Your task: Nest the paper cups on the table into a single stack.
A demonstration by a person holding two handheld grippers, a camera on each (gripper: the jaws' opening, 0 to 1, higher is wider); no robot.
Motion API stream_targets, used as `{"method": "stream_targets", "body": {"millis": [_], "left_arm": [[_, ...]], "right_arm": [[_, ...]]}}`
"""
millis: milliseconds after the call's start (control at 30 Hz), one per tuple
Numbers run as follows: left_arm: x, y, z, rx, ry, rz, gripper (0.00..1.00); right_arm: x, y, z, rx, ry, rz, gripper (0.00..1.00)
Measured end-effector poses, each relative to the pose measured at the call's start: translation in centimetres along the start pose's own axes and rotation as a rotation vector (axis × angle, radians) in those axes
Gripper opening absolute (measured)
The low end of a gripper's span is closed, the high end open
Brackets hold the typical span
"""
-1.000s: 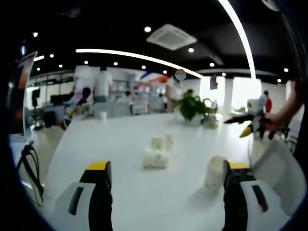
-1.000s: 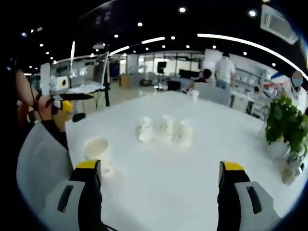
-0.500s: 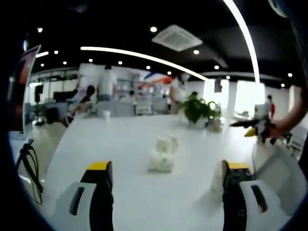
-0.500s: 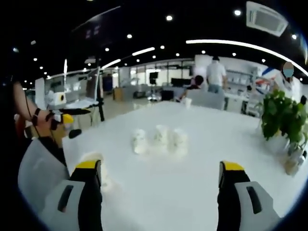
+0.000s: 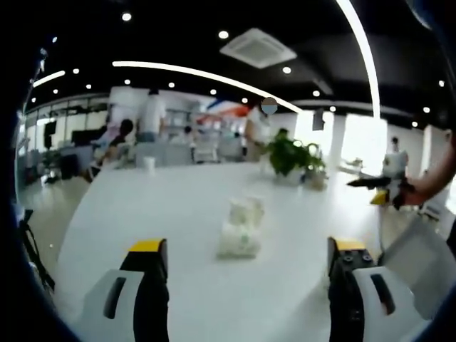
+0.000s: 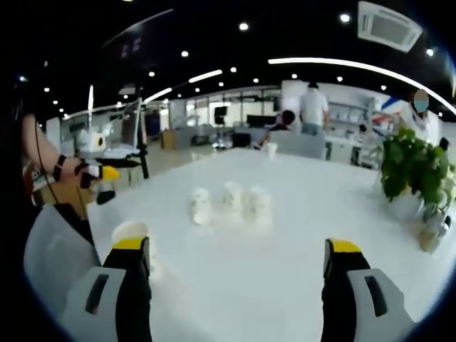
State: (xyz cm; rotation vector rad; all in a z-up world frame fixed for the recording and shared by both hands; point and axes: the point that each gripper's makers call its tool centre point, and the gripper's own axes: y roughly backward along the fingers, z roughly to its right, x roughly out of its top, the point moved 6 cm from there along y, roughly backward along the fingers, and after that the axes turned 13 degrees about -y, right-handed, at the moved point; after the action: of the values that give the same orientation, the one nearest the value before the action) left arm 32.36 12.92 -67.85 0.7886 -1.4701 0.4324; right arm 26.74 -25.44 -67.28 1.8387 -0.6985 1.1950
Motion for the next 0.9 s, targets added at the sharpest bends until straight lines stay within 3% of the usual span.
{"method": "stream_targets", "body": {"millis": [333,900], "left_arm": [[-0.4,-3.1,-0.4,-0.048,-0.005,-0.021,0.89],[-2.6,-6.9,-1.5,-0.108,0.044,-0.088,0.85]], "right_arm": [[0.1,-0.8,-0.1,0.013,-0.006,-0.004,0.99],[-0.5,-1.5,-0.2,0.035,-0.021,-0.019,0.99]]}}
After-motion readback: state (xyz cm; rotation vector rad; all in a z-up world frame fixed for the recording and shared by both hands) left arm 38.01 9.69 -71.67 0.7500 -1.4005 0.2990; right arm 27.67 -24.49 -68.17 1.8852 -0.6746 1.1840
